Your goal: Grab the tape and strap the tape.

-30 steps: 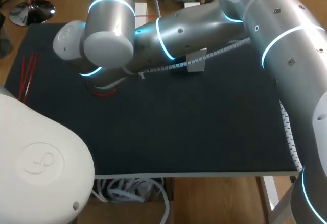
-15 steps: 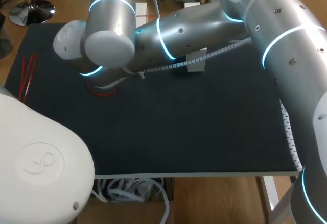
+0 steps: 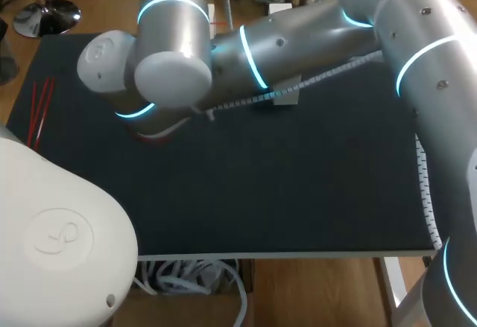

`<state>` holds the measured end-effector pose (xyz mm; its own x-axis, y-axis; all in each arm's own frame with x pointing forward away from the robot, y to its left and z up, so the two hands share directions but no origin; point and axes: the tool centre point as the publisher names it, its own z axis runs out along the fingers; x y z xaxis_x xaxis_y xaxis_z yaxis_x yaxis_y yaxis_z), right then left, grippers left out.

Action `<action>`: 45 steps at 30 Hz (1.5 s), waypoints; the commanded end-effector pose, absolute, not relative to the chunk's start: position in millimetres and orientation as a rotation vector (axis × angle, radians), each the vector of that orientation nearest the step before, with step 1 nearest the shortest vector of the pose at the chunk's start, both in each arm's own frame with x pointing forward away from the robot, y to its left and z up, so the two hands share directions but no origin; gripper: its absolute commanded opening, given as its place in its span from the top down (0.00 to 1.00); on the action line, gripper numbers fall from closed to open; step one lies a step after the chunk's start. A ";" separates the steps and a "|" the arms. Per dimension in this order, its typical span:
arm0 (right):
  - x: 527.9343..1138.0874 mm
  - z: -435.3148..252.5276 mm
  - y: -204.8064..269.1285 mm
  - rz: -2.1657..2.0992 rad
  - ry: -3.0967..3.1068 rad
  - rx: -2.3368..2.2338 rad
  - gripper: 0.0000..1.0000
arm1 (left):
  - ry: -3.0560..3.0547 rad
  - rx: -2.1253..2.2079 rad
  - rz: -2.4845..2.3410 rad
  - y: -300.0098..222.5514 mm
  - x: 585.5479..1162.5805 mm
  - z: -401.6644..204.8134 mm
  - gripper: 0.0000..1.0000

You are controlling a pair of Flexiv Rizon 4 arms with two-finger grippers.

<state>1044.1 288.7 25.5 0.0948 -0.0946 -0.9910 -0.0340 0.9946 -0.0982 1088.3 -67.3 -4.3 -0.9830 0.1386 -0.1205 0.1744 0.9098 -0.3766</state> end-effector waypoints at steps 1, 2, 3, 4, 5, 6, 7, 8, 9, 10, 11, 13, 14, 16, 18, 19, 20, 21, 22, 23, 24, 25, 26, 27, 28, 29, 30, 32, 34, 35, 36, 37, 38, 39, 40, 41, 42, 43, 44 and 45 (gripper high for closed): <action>1028.8 27.8 270.0 -0.013 1.505 -0.156 0.00 | 2.983 0.243 -0.596 -67.2 1087.8 -3.7 1.00; 1027.1 26.5 265.5 -0.023 1.511 -0.152 0.00 | 2.983 0.243 -0.596 -67.2 1087.8 -3.7 1.00; 1025.4 25.3 260.9 -0.033 1.514 -0.147 0.00 | 2.983 0.243 -0.596 -67.2 1087.8 -3.7 1.00; 1024.1 24.4 256.2 -0.041 1.515 -0.142 0.00 | 2.983 0.243 -0.596 -67.2 1087.8 -3.7 1.00; 1023.0 23.5 251.7 -0.047 1.519 -0.136 0.00 | 2.983 0.243 -0.596 -67.2 1087.8 -3.7 1.00; 1022.2 22.6 247.7 -0.051 1.523 -0.132 0.00 | 2.983 0.243 -0.596 -67.2 1087.8 -3.7 1.00; 1021.3 21.7 243.9 -0.058 1.527 -0.127 0.00 | 2.983 0.243 -0.596 -67.2 1087.8 -3.7 1.00; 1020.7 20.8 239.0 -0.066 1.531 -0.120 0.00 | 2.983 0.243 -0.596 -67.2 1087.8 -3.7 1.00; 1020.3 19.9 235.1 -0.072 1.537 -0.116 0.00 | 2.983 0.243 -0.596 -67.2 1087.8 -3.7 1.00; 1020.0 19.0 231.6 -0.074 1.547 -0.110 0.00 | 2.983 0.243 -0.596 -67.2 1087.8 -3.7 1.00; 1019.4 18.4 229.1 -0.073 1.556 -0.107 0.00 | 2.983 0.243 -0.596 -67.2 1087.8 -3.7 1.00; 1016.6 18.8 225.3 -0.063 1.565 -0.103 0.00 | 2.983 0.243 -0.596 -67.2 1087.8 -3.7 1.00; 1015.5 18.9 223.7 -0.059 1.567 -0.104 0.00 | 2.983 0.243 -0.596 -67.2 1087.8 -3.7 1.00; 1014.4 18.5 219.9 -0.055 1.572 -0.104 0.00 | 2.983 0.243 -0.596 -67.2 1087.8 -3.7 1.00; 1014.3 18.0 216.5 -0.051 1.582 -0.100 0.00 | 2.983 0.243 -0.596 -67.2 1087.8 -3.7 1.00; 1014.1 17.9 215.2 -0.046 1.585 -0.101 0.00 | 2.983 0.243 -0.596 -67.2 1087.8 -3.7 1.00; 1014.0 17.8 214.7 -0.042 1.586 -0.104 0.00 | 2.983 0.243 -0.596 -67.2 1087.8 -3.7 1.00; 1013.7 17.8 213.9 -0.039 1.586 -0.103 0.00 | 2.983 0.243 -0.596 -67.2 1087.8 -3.7 1.00; 1013.7 17.7 213.8 -0.036 1.586 -0.103 0.00 | 2.983 0.243 -0.596 -67.2 1087.8 -3.7 1.00; 1013.7 17.7 213.8 -0.036 1.586 -0.103 0.00 | 2.983 0.243 -0.596 -67.2 1087.8 -3.7 1.00; 1013.7 17.7 213.8 -0.036 1.586 -0.103 0.00 | 2.983 0.243 -0.596 -67.2 1087.8 -3.7 1.00; 1013.7 17.7 213.8 -0.036 1.586 -0.103 0.00 | 2.983 0.243 -0.596 -67.2 1087.8 -3.7 1.00; 1013.7 17.7 213.8 -0.036 1.586 -0.103 0.00 | 2.983 0.243 -0.596 -67.2 1087.8 -3.7 1.00; 1013.7 17.7 213.8 -0.036 1.586 -0.103 0.00 | 2.983 0.243 -0.596 -67.2 1087.8 -3.7 1.00; 1013.7 17.7 213.8 -0.036 1.586 -0.103 0.00 | 2.983 0.243 -0.596 -67.2 1087.8 -3.7 1.00; 1013.7 17.7 213.8 -0.036 1.586 -0.103 0.00 | 2.983 0.243 -0.596 -67.2 1087.8 -3.7 1.00; 1013.7 17.7 213.8 -0.036 1.586 -0.103 0.00 | 2.983 0.243 -0.596 -67.2 1087.8 -3.7 1.00; 1013.7 17.7 213.8 -0.036 1.586 -0.103 0.00 | 2.983 0.243 -0.596 -67.2 1087.8 -3.7 1.00; 1013.7 17.7 213.8 -0.036 1.586 -0.103 0.00 | 2.983 0.243 -0.596 -67.2 1087.8 -3.7 1.00; 1013.7 17.7 213.8 -0.036 1.586 -0.103 0.00 | 2.983 0.243 -0.596 -67.2 1087.8 -3.7 1.00; 1013.7 17.7 213.8 -0.036 1.586 -0.103 0.00 | 2.983 0.243 -0.596 -67.2 1087.8 -3.7 1.00; 1013.7 17.7 213.8 -0.036 1.586 -0.103 0.00 | 2.983 0.243 -0.596 -67.2 1087.8 -3.7 1.00; 1013.7 17.7 213.8 -0.036 1.586 -0.103 0.00 | 2.983 0.243 -0.596 -67.2 1087.8 -3.7 1.00; 1013.7 17.7 213.8 -0.036 1.586 -0.103 0.00 | 2.983 0.243 -0.596 -67.2 1087.8 -3.7 1.00; 1013.7 17.7 213.8 -0.036 1.586 -0.103 0.00 | 2.983 0.243 -0.596 -67.2 1087.8 -3.7 1.00; 1013.7 17.7 213.8 -0.036 1.586 -0.103 0.00 | 2.985 0.238 -0.592 -66.9 1088.0 -4.8 1.00; 1013.7 17.7 213.8 -0.036 1.586 -0.103 0.00 | 2.984 0.244 -0.588 -66.6 1087.8 -6.5 1.00; 1013.7 17.7 213.8 -0.036 1.586 -0.103 0.00 | 2.993 0.212 -0.550 -65.9 1087.8 -9.1 1.00; 1013.7 17.7 213.8 -0.036 1.586 -0.103 0.00 | 2.996 0.189 -0.509 -64.8 1088.2 -12.4 1.00; 1013.7 17.7 213.8 -0.036 1.586 -0.103 0.00 | 2.995 0.196 -0.493 -63.4 1087.5 -16.5 1.00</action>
